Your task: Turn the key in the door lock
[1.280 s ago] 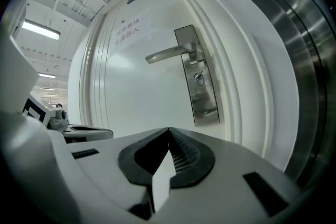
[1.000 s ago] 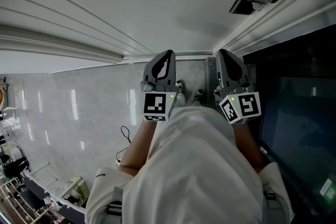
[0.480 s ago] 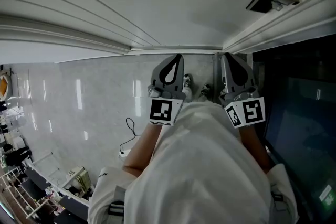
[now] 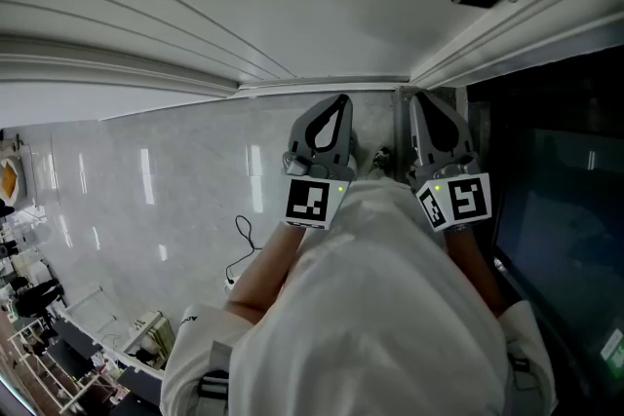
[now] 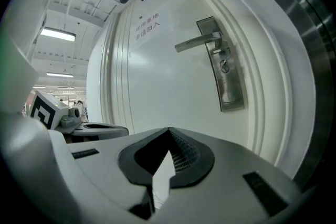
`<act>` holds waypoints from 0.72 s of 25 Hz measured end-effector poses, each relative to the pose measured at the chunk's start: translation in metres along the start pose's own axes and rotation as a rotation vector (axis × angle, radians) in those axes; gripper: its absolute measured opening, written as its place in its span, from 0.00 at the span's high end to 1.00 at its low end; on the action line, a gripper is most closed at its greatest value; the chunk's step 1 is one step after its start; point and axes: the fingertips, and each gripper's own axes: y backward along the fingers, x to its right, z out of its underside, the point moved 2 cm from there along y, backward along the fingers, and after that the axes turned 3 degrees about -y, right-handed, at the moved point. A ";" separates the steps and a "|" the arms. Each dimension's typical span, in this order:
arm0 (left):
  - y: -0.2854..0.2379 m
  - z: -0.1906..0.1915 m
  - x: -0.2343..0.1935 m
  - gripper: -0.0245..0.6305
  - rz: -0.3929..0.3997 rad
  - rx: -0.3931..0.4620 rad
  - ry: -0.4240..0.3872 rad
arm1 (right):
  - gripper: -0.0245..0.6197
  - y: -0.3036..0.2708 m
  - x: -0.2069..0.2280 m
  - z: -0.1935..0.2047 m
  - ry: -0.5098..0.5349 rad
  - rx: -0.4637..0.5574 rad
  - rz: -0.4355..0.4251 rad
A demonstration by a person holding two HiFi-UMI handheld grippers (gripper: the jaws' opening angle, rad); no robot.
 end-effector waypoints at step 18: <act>0.005 0.003 0.008 0.95 0.013 -0.004 0.009 | 0.96 0.013 0.002 0.000 -0.012 0.018 0.049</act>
